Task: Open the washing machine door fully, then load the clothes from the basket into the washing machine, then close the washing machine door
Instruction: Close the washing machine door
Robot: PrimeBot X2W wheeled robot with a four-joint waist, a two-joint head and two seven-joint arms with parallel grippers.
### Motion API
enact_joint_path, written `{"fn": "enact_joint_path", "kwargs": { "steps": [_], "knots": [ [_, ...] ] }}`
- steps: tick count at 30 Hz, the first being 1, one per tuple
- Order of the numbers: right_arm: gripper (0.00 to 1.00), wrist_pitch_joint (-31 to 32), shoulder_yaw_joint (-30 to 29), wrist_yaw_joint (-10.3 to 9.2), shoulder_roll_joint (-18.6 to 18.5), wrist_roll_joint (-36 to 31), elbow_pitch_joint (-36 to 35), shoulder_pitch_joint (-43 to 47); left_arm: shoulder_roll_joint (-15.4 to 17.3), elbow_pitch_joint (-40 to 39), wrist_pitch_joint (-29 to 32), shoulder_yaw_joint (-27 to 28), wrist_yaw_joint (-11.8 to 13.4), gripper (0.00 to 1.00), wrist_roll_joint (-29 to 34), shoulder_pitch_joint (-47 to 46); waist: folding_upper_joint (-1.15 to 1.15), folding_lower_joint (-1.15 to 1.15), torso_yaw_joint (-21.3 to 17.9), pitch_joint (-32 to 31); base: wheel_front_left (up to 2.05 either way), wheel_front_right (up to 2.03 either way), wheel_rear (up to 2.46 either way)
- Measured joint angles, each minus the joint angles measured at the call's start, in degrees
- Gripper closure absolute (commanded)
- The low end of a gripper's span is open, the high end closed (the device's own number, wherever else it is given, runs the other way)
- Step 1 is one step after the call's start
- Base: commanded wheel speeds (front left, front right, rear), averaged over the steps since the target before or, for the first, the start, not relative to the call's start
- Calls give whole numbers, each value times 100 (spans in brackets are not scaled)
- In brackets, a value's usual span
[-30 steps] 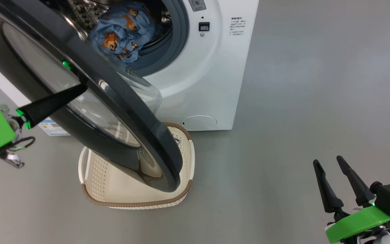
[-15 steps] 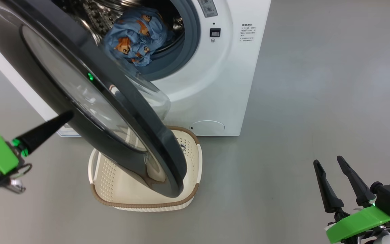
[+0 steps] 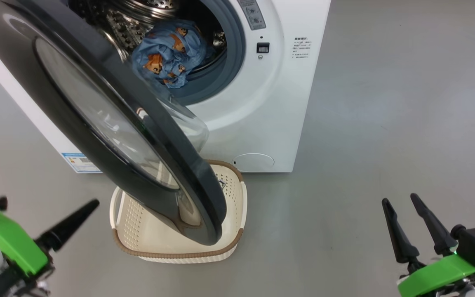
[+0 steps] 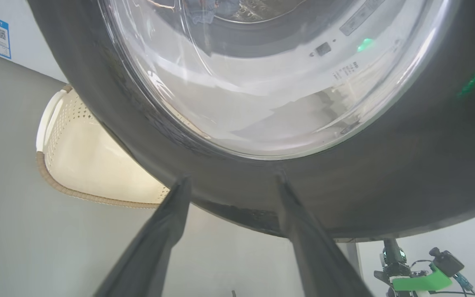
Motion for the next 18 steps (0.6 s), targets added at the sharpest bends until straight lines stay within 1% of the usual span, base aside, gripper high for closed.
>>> {"fn": "enact_joint_path", "kwargs": {
  "steps": [2, 3, 8, 13, 18],
  "knots": [
    [0, 0, 2, 0, -3, 0, -4, 60, -3, 78, -157, -96, 0, 0, 34, 142, 0, 0, -12, 2, 0, 0, 0],
    [0, 0, 5, 0, -3, 0, 3, 113, -18, 126, -375, -154, 0, 0, 37, 241, 0, 0, -32, 8, 0, 0, 0],
    [0, 0, 0, 0, -4, 0, -3, 112, -30, 202, -1051, -344, 0, 0, 252, 440, 0, 0, -117, 32, 0, 0, 0],
    [0, 0, -25, 0, -3, 0, -7, 112, -29, 247, -2070, -597, 0, 0, 656, 636, 0, 0, -224, 53, 0, 0, 0],
    [0, 0, -46, 0, -2, 0, -8, 113, 90, 391, -3096, -1050, 0, 0, 1027, 686, 0, 0, -320, 55, 0, 0, 0]
  ]
}}
